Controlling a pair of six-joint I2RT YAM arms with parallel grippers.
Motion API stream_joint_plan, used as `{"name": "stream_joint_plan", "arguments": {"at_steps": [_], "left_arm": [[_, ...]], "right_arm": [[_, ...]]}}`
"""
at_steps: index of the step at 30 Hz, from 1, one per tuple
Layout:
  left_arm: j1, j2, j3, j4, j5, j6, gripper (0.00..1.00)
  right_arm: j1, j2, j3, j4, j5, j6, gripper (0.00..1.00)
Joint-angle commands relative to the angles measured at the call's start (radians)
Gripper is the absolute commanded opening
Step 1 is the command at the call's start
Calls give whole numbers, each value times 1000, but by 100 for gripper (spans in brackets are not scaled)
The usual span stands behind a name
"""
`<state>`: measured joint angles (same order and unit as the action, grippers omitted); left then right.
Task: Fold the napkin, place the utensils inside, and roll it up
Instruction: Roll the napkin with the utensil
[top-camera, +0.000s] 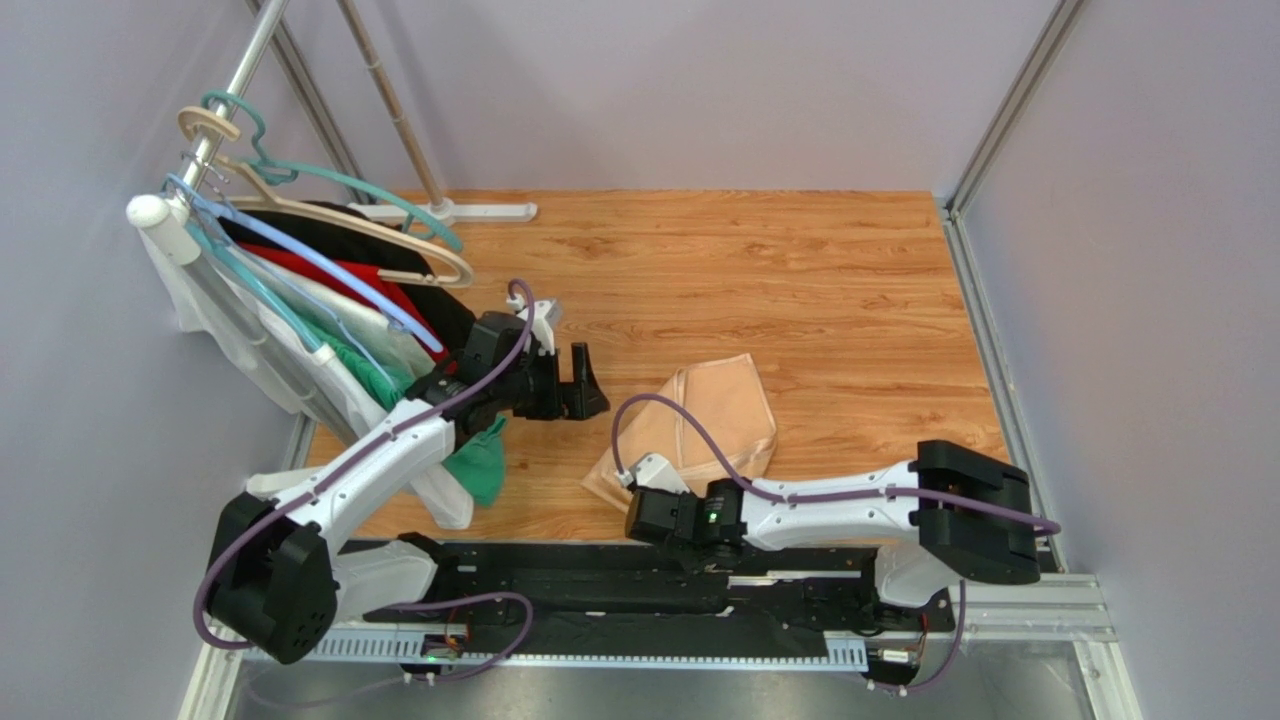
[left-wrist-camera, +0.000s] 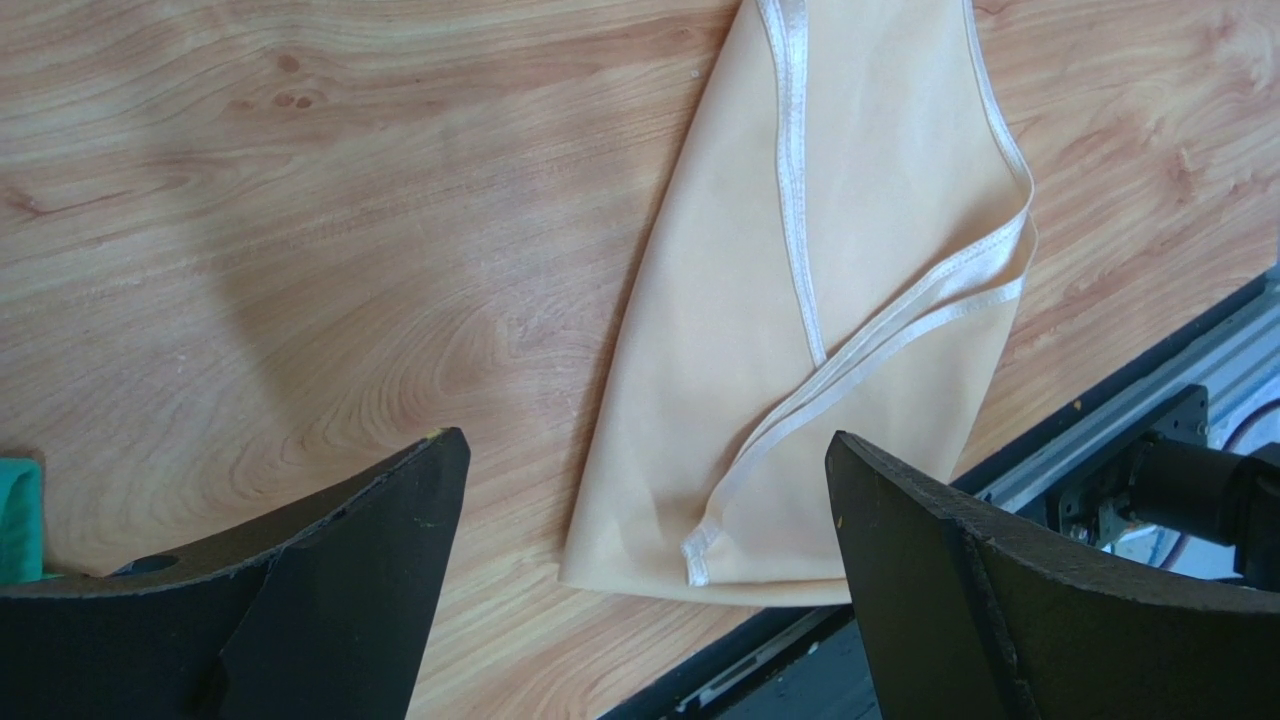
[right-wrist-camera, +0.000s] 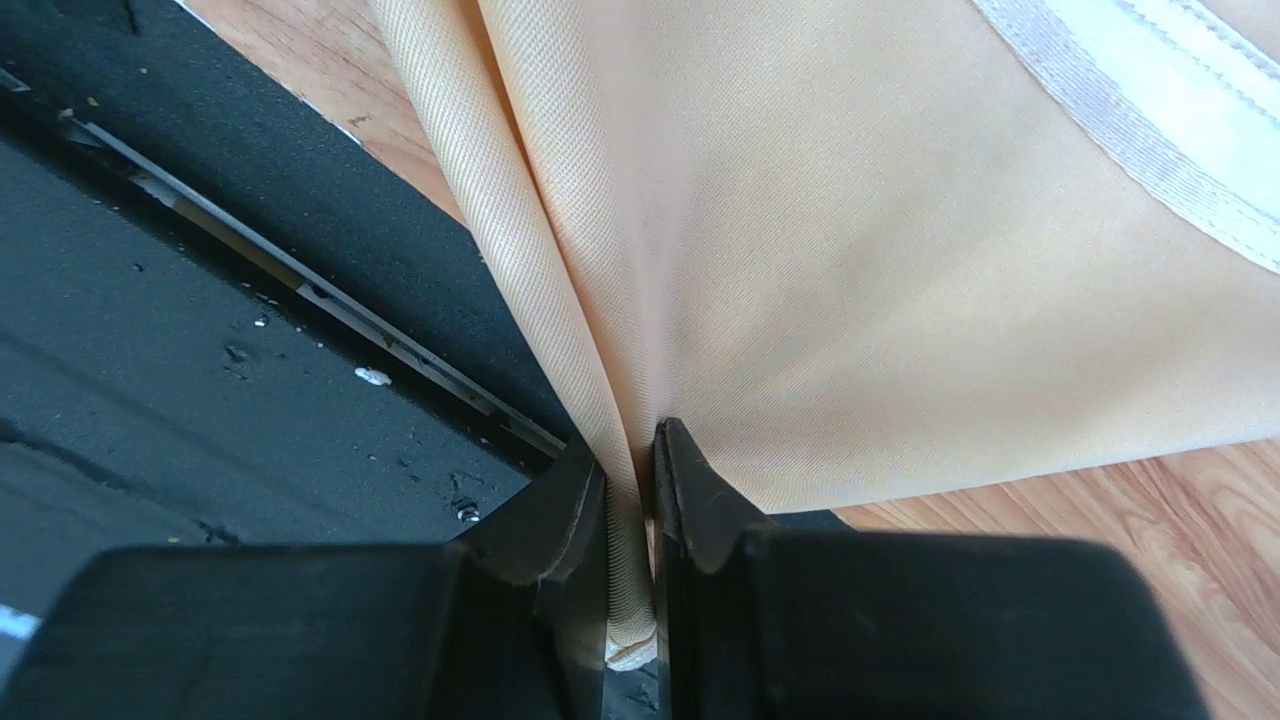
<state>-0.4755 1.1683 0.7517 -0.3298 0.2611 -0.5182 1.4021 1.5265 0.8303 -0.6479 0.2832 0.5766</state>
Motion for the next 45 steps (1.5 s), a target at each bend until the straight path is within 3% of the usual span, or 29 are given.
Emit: {"name": "stream_joint_plan", "arguments": {"at_steps": [1, 16, 22, 45], "left_arm": [[6, -51, -23, 3, 9, -9, 99], [6, -78, -101, 5, 124, -8, 99], [-9, -79, -190, 90, 182, -63, 99], [-166, -81, -288, 182, 116, -226, 99]], "right_arm": [[-57, -75, -37, 99, -116, -56, 0], [-244, -117, -121, 211, -381, -187, 0], [-310, -109, -148, 255, -478, -222, 0], [-586, 58, -160, 381, -811, -317, 0]]}}
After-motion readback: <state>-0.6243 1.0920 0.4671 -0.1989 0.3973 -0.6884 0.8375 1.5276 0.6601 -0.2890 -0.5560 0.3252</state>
